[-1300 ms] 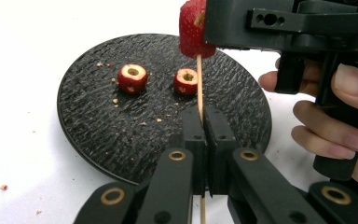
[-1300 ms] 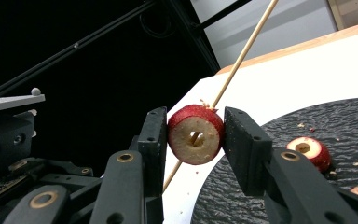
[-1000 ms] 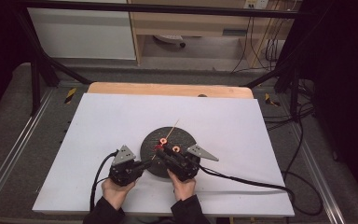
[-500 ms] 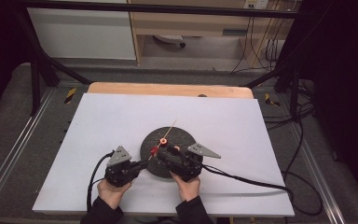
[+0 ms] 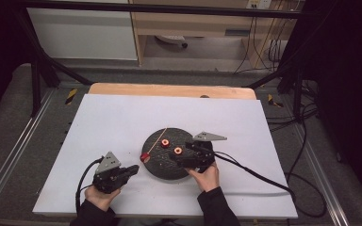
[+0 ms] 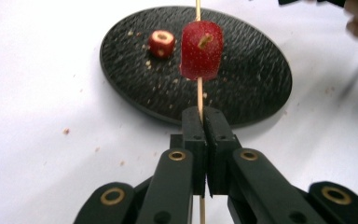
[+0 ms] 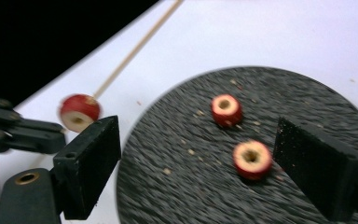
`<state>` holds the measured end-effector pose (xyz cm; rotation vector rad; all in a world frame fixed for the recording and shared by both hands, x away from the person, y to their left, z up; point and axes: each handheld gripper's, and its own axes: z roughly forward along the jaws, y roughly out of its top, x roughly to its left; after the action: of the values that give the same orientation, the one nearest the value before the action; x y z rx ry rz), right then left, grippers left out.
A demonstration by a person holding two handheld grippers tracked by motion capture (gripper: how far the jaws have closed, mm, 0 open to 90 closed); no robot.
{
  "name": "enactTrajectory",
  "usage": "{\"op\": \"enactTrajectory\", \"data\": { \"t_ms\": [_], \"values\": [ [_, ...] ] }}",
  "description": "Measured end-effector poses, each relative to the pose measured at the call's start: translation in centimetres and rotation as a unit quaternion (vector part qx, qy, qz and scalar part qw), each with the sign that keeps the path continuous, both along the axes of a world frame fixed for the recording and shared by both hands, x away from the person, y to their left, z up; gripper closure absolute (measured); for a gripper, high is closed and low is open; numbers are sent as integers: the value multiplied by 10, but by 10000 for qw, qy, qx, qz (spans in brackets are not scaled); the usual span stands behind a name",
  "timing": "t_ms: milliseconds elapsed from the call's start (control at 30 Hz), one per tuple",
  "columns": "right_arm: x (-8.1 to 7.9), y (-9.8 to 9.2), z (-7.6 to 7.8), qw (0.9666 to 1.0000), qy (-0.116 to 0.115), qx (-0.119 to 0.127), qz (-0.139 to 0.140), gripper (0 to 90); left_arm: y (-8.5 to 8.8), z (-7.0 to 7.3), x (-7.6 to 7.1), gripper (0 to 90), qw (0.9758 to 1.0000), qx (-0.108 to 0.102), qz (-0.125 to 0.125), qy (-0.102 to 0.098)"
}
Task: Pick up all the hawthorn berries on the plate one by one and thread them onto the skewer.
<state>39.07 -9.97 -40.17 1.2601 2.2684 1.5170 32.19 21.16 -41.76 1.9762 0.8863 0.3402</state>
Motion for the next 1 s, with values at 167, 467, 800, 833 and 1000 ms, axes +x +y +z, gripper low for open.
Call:
{"op": "enactTrajectory", "data": {
  "t_ms": [167, 467, 800, 833, 1000],
  "values": [
    [12, -4, 4, 9976, 193, -641, 159, 134, 8, -4, -2, 881, 10000, -2, -15, 48],
    [30, 12, 13, 9829, 532, -1685, 524, 103, 11, -9, -3, 880, 10000, 69, -26, 57],
    [52, 29, 11, 9663, 781, -2356, 680, 152, 12, -11, -1, 880, 9999, 63, -3, 101],
    [54, 30, 11, 9644, 796, -2429, 681, 159, 12, -11, -1, 880, 9999, 51, -1, 106],
    [65, 32, 6, 9556, 995, -2682, 703, 196, 12, -12, -1, 880, 9999, 52, 1, 115]
  ]
}}
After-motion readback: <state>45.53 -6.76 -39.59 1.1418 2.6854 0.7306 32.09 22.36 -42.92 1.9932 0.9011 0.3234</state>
